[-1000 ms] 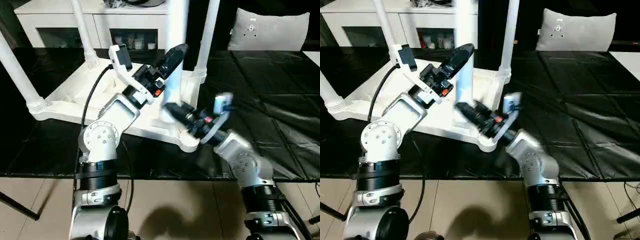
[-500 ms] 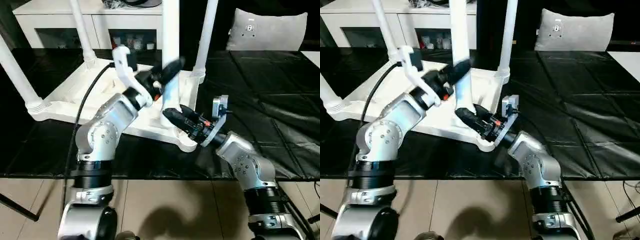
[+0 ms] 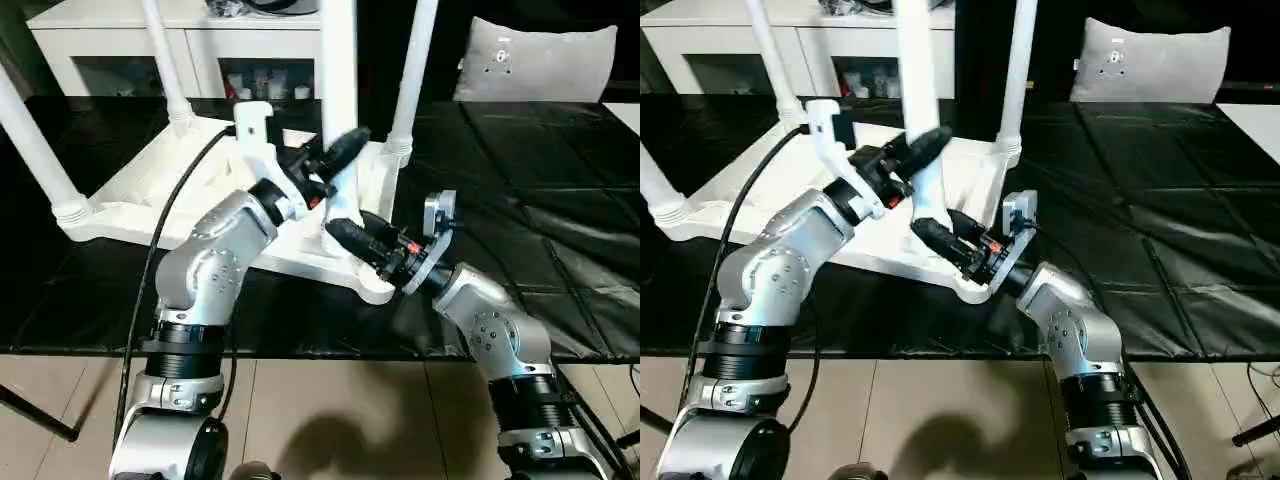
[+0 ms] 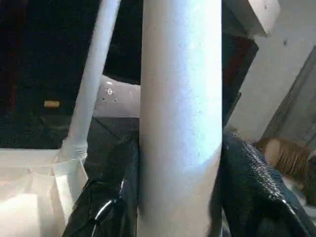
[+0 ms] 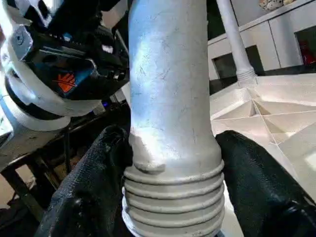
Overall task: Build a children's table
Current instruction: Pick table leg
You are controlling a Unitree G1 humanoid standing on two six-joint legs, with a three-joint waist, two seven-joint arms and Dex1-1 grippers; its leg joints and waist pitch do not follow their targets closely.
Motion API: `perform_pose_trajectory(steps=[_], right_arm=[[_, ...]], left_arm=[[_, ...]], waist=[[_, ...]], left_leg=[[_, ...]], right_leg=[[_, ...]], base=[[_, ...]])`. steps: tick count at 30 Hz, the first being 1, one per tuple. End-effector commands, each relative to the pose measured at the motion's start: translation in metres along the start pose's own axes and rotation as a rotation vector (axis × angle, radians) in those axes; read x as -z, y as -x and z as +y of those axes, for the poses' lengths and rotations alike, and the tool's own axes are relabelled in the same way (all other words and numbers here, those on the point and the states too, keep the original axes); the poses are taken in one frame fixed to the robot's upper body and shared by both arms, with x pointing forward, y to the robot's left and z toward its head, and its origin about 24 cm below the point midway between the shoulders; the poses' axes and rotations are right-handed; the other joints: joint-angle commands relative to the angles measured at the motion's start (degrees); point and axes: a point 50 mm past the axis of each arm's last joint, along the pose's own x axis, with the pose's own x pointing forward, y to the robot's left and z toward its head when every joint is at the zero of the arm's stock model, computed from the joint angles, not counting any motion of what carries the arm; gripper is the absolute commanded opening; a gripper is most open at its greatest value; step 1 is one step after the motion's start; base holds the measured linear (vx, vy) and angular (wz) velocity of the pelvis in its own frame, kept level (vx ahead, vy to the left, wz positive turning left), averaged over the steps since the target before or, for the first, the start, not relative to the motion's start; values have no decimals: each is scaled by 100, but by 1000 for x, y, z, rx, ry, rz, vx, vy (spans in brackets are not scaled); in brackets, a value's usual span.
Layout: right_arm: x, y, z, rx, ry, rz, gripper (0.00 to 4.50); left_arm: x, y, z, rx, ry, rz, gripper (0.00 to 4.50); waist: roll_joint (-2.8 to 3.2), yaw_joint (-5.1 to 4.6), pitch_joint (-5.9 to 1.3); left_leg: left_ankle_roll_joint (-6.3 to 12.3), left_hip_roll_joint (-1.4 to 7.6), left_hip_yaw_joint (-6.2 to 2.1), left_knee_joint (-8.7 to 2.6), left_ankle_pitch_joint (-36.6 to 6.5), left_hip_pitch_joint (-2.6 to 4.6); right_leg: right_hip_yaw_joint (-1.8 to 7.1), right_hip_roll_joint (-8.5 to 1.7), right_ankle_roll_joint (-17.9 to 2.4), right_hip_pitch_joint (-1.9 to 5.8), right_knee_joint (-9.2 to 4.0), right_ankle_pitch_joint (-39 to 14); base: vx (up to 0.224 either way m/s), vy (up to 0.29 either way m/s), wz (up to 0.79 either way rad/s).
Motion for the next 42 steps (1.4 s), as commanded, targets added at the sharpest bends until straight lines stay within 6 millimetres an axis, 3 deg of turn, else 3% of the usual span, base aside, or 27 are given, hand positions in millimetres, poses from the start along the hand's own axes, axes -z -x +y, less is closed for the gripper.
perform_pose_trajectory(steps=[1, 6, 11, 21, 25, 30, 34, 35, 42], right_arm=[[-2, 1, -1, 9, 32, 10, 261], [-1, 1, -2, 16, 39, 20, 257], [-2, 1, -3, 26, 51, 27, 213], [-4, 2, -12, 109, 85, 33, 202], [-15, 3, -24, 231, 92, -16, 240], [-26, 8, -23, 223, 128, -71, 285], [-24, 14, -26, 292, 178, 15, 320], [-23, 14, -26, 292, 182, 20, 330], [-21, 14, -24, 266, 159, 27, 388]], left_arm=[[4, 6, 12, -59, -167, 65, 191], [3, 8, 15, -63, -231, 86, 191], [1, 10, 20, -75, -247, 81, 190], [-5, 5, 30, -204, -38, -20, 190], [-12, 2, 36, -274, 59, -90, 190], [-12, 1, 35, -273, 100, -105, 190], [-10, -1, 32, -259, 108, -99, 190], [-10, -2, 32, -260, 110, -98, 190], [-9, -2, 30, -241, 111, -93, 190]], waist=[[15, 4, -422], [19, -14, -423], [38, -17, -431], [25, 1, -425], [22, -7, -424], [24, -1, -438], [18, 9, -436], [-9, 8, -430], [10, -3, -420]], left_leg=[[120, 84, -5, -359, -542, 50], [56, 73, -1, -350, -562, 41], [37, 82, -2, -350, -631, 60], [42, 61, 7, -338, -676, 41], [-14, 63, 3, -345, -725, 43], [112, 55, 4, -319, -553, 39], [132, 57, 4, -316, -470, 44], [120, 55, 10, -321, -506, 46], [129, 63, 6, -334, -656, 38]], right_leg=[[253, -279, -1029, 384, -371, -33], [257, -273, -1019, 392, -350, 46], [256, -280, -1074, 377, -352, -7], [254, -281, -1171, 388, -354, 14], [254, -287, -1137, 384, -364, -190], [250, -267, -1128, 394, -340, 150], [246, -262, -1138, 397, -341, 196], [249, -264, -1129, 400, -351, 136], [248, -276, -1086, 395, -375, -126]], base=[[0, 0, 0], [0, 0, 0], [0, 0, 0], [0, 0, 0], [0, 0, 0], [0, 0, 0], [0, 0, 0], [0, 0, 0], [0, 0, 0]])
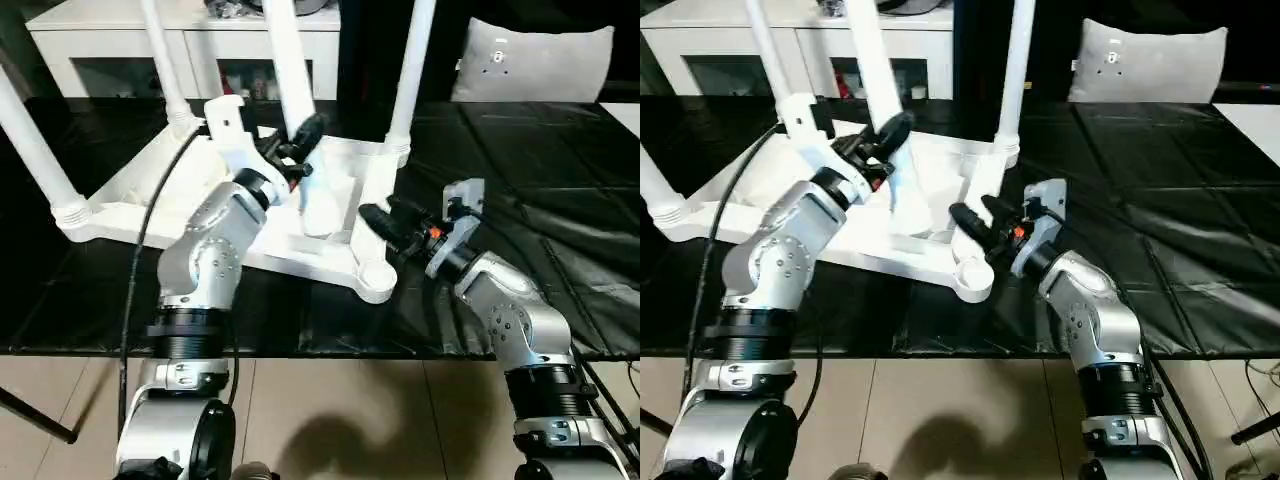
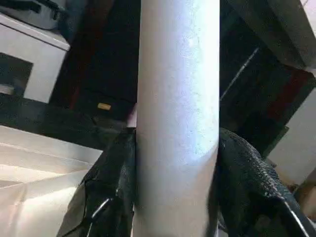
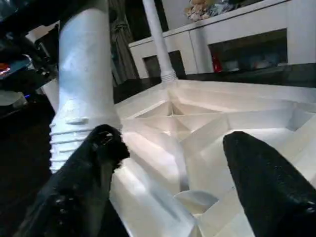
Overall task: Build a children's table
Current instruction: Pick table leg
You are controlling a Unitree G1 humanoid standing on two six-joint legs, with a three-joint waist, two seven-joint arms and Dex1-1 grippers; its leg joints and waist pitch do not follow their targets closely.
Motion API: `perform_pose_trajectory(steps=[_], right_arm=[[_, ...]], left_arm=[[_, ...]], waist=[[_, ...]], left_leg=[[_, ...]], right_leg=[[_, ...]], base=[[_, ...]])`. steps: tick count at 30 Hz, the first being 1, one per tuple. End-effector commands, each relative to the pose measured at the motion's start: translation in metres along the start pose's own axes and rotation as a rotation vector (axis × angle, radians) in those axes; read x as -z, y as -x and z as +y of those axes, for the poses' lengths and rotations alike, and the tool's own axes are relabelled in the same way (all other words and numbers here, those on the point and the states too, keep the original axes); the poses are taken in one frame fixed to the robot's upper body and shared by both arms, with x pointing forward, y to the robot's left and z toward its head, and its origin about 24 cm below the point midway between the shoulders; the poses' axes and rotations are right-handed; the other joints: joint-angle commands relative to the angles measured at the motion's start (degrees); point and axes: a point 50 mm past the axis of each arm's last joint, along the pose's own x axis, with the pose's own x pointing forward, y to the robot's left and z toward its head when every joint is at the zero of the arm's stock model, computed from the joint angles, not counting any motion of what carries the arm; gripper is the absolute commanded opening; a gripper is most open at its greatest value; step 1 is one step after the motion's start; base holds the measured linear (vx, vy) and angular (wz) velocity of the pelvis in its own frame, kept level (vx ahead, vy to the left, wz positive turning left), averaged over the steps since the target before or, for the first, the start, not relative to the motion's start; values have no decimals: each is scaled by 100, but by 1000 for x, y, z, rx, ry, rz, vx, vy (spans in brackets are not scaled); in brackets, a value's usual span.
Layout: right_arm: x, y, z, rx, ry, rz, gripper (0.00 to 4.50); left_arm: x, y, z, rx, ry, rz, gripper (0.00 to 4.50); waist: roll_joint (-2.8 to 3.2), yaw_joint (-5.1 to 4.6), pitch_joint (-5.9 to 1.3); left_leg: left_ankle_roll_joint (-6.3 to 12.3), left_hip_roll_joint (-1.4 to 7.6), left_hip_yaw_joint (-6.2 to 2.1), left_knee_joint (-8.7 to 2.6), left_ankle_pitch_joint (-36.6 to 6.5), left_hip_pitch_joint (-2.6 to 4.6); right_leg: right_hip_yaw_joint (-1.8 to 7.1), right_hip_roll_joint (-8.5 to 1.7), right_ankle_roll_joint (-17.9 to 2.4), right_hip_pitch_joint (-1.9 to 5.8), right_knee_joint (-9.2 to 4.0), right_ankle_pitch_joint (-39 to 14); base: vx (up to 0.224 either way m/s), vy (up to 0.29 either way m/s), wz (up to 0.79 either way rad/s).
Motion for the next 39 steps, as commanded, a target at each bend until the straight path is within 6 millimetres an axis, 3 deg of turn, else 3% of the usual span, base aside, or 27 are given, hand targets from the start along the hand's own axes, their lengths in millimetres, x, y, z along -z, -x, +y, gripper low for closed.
perform_pose_trajectory(steps=[1, 5, 10, 16, 23, 28, 39], right_arm=[[-4, -2, 3, -29, -16, -20, 388], [-6, -3, 6, -55, -15, -17, 435], [-5, -4, 9, -84, -12, -3, 450], [-10, -4, 18, -226, -28, 19, 450], [-8, 8, 40, -553, -43, 123, 450], [-6, 13, 48, -667, -86, 172, 404], [-5, 16, 51, -717, -129, 181, 300]], left_arm=[[-3, -1, -4, 32, -10, 2, 190], [0, 0, -4, 51, -17, 18, 190], [2, 0, -8, 82, -17, 33, 190], [8, 10, -22, 308, 2, 106, 190], [12, 31, -36, 619, -17, 231, 190], [9, 39, -46, 742, 15, 230, 190], [15, 43, -50, 777, 16, 254, 190]], waist=[[13, 5, -423], [17, 5, -430], [10, 10, -422], [8, 12, -416], [-22, 7, -393], [-31, 13, -392], [-37, 15, -413]], left_leg=[[133, 65, 13, -350, -649, 43], [157, 67, 8, -344, -568, 43], [150, 66, 13, -349, -629, 42], [177, 79, 18, -356, -630, 45], [243, 90, 34, -363, -729, 49], [200, 95, 33, -370, -766, 47], [201, 84, 36, -346, -561, 40]], right_leg=[[250, -276, -1096, 392, -382, -107], [250, -270, -1147, 392, -364, 67], [252, -280, -1156, 396, -371, 10], [258, -277, -1209, 385, -364, -32], [263, -273, -1225, 382, -374, -269], [265, -287, -1228, 380, -381, -474], [263, -274, -1198, 380, -369, -304]], base=[[0, 0, 0], [0, 0, 0], [0, 0, 0], [0, 0, 0], [0, 0, 0], [0, 0, 0], [0, 0, 0]])
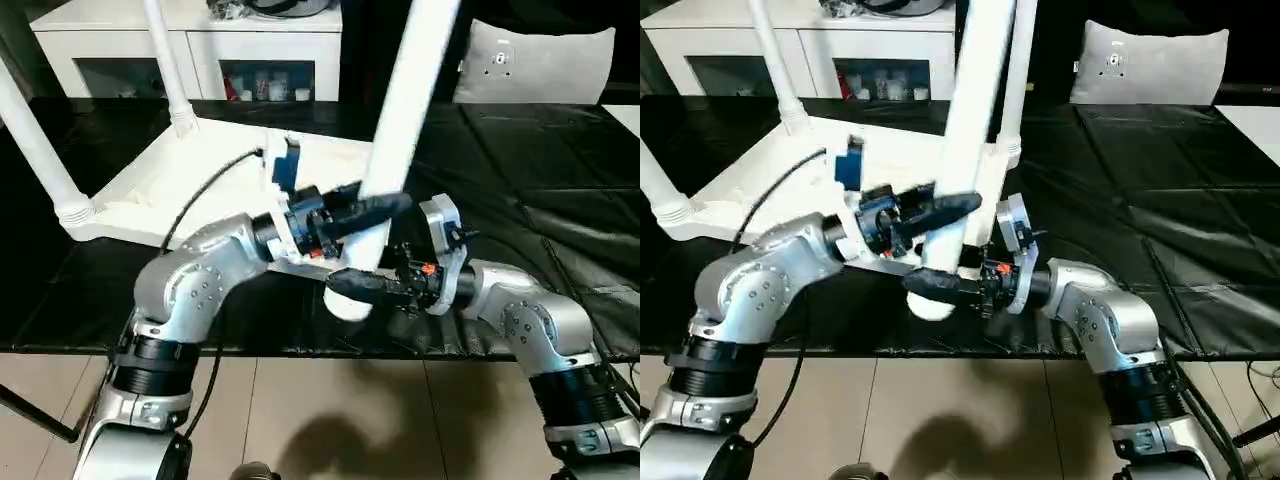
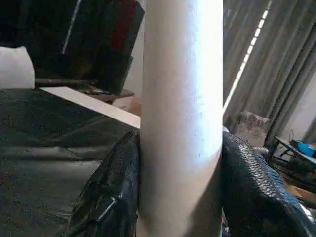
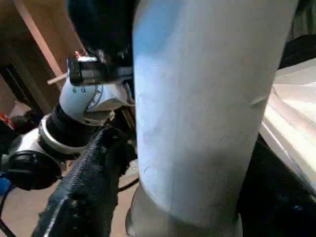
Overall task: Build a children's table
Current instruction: Pick table leg
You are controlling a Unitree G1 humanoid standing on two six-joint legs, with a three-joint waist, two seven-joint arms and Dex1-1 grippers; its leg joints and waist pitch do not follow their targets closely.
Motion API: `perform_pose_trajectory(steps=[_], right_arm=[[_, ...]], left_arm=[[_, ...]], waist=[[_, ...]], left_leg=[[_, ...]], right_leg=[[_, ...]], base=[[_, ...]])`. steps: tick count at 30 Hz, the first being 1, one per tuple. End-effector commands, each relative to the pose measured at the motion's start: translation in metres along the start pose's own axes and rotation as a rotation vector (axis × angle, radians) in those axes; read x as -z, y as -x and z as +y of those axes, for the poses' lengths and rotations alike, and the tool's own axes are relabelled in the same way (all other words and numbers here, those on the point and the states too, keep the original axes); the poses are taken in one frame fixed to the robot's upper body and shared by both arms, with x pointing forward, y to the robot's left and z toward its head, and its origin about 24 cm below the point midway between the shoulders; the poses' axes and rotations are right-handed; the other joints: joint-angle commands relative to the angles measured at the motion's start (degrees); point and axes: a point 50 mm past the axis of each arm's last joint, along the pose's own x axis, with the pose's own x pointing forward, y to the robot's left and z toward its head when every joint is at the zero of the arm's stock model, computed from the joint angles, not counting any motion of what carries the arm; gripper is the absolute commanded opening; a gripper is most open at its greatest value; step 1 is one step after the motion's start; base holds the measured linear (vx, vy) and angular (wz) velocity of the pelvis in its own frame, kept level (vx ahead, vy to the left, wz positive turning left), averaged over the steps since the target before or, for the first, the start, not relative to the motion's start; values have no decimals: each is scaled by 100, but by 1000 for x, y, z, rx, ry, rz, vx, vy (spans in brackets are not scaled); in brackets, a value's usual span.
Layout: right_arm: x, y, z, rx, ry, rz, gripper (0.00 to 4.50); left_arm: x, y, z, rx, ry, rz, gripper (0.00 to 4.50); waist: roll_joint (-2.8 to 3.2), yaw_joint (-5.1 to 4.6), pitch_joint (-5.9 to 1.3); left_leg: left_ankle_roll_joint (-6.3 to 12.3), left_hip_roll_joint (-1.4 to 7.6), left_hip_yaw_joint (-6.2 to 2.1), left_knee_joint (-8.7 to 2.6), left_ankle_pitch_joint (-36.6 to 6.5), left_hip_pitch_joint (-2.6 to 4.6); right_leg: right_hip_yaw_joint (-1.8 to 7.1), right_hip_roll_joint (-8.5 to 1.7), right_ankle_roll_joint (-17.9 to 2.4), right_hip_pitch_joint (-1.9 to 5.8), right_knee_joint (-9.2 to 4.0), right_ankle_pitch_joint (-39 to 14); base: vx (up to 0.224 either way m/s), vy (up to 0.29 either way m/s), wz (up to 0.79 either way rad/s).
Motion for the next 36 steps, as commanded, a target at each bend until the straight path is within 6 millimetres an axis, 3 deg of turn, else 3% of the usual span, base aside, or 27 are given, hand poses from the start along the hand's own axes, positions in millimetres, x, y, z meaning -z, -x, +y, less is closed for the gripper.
perform_pose_trajectory(steps=[1, 11, 13, 14, 26, 29, 36], right_arm=[[-1, -2, 5, -37, 1, -4, 289], [3, -1, 7, -32, -7, 10, 207], [4, -2, 7, -34, -9, 11, 204], [6, -2, 8, -34, -11, 14, 202], [8, -3, 4, -10, -9, 41, 198], [9, -2, 3, 1, -7, 46, 197], [11, -5, -13, 168, 43, 54, 197]], left_arm=[[-4, -1, -6, 29, -32, 5, 190], [0, 0, -4, 13, -33, 16, 190], [0, 0, -5, 12, -34, 16, 190], [0, 0, -5, 8, -36, 16, 190], [2, 1, 1, -60, -37, 12, 190], [1, 1, -1, -46, -29, 14, 260], [-3, 3, 0, -66, -49, -8, 316]], waist=[[-34, 5, -412], [-9, 0, -416], [-13, -1, -413], [-44, -3, -413], [-53, 3, -414], [-56, 7, -417], [-44, -15, -406]], left_leg=[[194, 84, 30, -351, -569, 35], [139, 83, 25, -350, -651, 43], [137, 82, 23, -354, -665, 39], [142, 84, 26, -354, -657, 41], [181, 83, 32, -341, -554, 37], [199, 76, 33, -335, -509, 30], [92, 72, 32, -352, -586, 31]], right_leg=[[261, -274, -1195, 377, -374, -314], [258, -267, -1170, 380, -383, -365], [257, -266, -1167, 382, -383, -381], [257, -268, -1168, 384, -385, -376], [262, -272, -1153, 379, -374, -383], [261, -271, -1150, 381, -369, -368], [256, -274, -1113, 373, -388, -545]], base=[[0, 0, 0], [0, 0, 0], [0, 0, 0], [0, 0, 0], [0, 0, 0], [0, 0, 0], [0, 0, 0]])
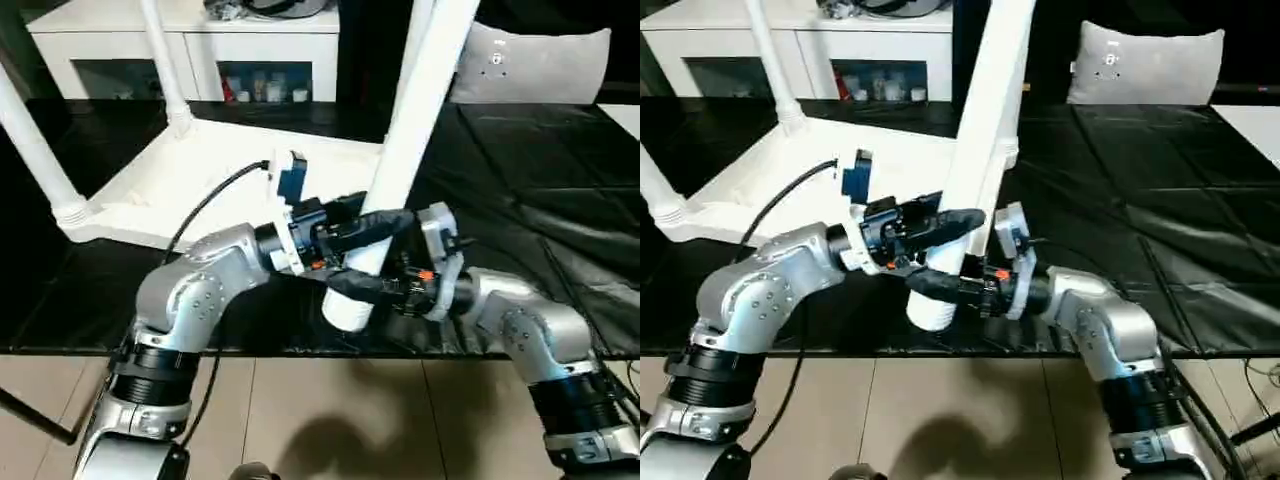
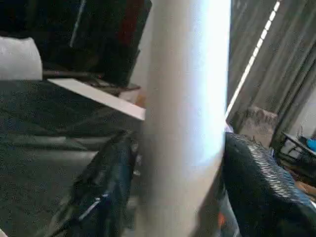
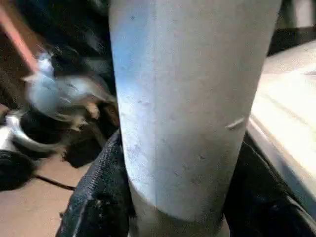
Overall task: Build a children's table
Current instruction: Pick table leg
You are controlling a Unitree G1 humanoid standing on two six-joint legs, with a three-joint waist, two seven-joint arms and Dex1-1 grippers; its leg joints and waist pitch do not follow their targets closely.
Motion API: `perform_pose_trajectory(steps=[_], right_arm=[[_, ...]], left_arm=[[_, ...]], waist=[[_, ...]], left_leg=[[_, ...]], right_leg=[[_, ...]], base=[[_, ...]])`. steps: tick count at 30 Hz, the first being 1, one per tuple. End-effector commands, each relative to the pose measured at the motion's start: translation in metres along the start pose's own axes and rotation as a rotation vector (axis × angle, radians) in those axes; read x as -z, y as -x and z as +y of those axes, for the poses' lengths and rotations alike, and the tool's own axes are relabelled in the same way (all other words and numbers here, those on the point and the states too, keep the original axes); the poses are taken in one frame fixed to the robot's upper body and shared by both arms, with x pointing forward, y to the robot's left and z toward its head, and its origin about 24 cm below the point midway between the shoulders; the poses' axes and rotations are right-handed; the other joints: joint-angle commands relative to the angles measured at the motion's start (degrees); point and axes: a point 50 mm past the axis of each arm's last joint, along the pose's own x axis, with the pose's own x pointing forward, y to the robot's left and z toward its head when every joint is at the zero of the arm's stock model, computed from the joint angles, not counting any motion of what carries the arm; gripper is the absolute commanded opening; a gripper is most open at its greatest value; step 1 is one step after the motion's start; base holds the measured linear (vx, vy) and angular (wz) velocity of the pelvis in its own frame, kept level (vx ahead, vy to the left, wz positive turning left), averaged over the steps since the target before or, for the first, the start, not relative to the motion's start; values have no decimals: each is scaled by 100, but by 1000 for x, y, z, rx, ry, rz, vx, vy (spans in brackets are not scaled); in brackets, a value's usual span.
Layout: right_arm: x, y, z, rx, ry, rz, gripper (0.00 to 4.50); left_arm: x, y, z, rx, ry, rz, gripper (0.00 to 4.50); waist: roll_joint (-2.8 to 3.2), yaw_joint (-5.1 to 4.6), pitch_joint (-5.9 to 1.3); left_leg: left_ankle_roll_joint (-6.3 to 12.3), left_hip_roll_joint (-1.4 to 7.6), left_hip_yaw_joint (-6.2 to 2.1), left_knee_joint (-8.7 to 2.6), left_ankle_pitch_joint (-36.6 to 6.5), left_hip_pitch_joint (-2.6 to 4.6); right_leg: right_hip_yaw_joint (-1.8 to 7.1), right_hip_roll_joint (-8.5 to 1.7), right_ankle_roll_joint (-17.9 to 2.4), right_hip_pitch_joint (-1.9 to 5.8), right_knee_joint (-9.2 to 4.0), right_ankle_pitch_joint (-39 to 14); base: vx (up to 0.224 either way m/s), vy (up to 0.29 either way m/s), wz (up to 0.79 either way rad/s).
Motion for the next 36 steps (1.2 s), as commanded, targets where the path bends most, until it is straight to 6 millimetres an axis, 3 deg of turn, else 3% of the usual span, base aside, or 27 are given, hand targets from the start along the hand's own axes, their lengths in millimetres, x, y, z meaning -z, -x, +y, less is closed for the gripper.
perform_pose_trajectory(steps=[1, 7, 9, 14, 18, 20, 27, 36], right_arm=[[-2, -3, -7, 77, 41, 8, 197], [-8, -10, -21, 267, 110, -22, 196], [-10, -15, -28, 372, 134, -36, 196], [-10, -28, -35, 502, 123, -98, 196], [-7, -39, -33, 525, 154, -83, 196], [-6, -42, -34, 542, 160, -78, 196], [-5, -46, -40, 622, 164, -83, 196], [-5, -49, -41, 619, 169, -81, 196]], left_arm=[[-9, 1, 0, -19, -49, -27, 316], [-16, 1, 12, -167, -168, -48, 379], [-16, -3, 20, -289, -262, -36, 399], [-10, -10, 33, -496, -396, -15, 404], [-8, -19, 33, -526, -380, -57, 404], [-6, -24, 31, -515, -377, -56, 404], [-4, -29, 36, -583, -400, -71, 343], [-3, -28, 38, -583, -403, -63, 273]], waist=[[-41, 3, -413], [-28, -11, -415], [-19, -23, -415], [-23, -45, -426], [-26, -35, -442], [-26, -35, -434], [-16, -43, -414], [3, -38, -426]], left_leg=[[74, 76, 32, -356, -599, 34], [37, 80, 24, -367, -562, 54], [-5, 75, 16, -370, -528, 44], [-79, 74, 7, -379, -579, 44], [-68, 64, 13, -356, -456, 31], [-46, 66, 16, -364, -531, 37], [-74, 73, 14, -389, -776, 50], [-12, 75, 10, -376, -671, 44]], right_leg=[[258, -283, -1111, 361, -393, -554], [269, -268, -1035, 360, -386, -407], [268, -259, -993, 363, -381, -287], [268, -282, -863, 378, -375, -299], [272, -275, -925, 380, -342, 43], [271, -281, -946, 375, -356, -30], [280, -289, -908, 362, -400, -365], [276, -286, -995, 365, -361, -65]], base=[[0, 0, 0], [0, 0, 0], [0, 0, 0], [0, 0, 0], [0, 0, 0], [0, 0, 0], [0, 0, 0], [0, 0, 0]])
